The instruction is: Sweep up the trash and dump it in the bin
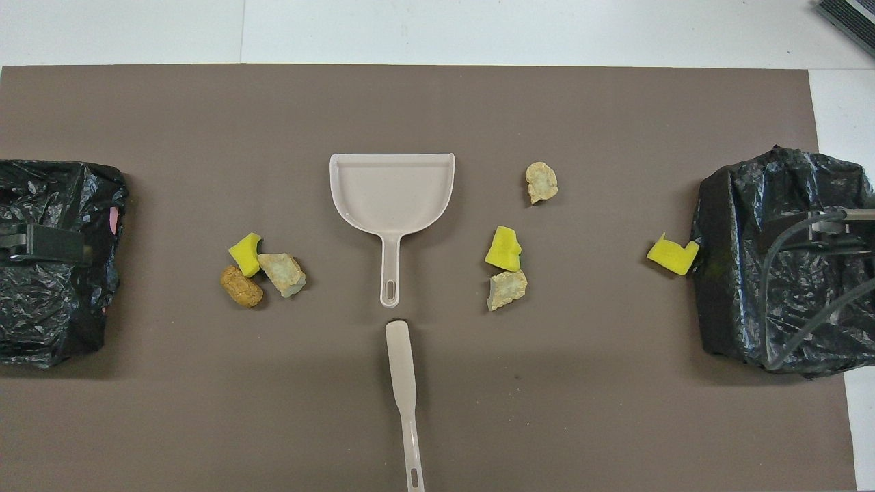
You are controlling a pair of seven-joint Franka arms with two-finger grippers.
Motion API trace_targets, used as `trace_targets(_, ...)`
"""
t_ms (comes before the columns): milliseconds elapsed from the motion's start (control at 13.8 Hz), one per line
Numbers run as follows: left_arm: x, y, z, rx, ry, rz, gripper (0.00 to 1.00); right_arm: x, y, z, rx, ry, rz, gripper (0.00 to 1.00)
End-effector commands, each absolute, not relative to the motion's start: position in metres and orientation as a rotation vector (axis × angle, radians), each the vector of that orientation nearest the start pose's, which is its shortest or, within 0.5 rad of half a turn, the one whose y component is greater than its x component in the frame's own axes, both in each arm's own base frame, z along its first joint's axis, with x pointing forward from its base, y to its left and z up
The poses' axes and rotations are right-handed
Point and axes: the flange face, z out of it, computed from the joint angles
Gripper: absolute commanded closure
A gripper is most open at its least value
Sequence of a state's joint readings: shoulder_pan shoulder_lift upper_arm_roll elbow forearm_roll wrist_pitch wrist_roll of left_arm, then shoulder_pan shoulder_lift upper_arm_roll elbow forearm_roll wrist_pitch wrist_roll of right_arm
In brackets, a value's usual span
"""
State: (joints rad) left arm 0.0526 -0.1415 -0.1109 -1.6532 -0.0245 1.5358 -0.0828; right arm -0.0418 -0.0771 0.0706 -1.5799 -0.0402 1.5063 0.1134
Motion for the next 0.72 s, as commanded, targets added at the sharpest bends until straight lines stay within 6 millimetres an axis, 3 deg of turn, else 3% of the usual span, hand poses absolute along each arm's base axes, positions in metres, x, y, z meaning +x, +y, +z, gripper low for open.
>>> trace_targets(0, 0.506, -0.035, 0.66, -3.139, -0.039, -0.023, 0.0, 0.517, 0.011, 0.658, -3.163, 0.109, -0.014, 0.0)
trace_targets(651, 0.506, -0.034, 0.66, -3.139, -0.041, -0.023, 0.0, 0.518, 0.02, 0.658, -3.165, 0.082, -0.017, 0.0)
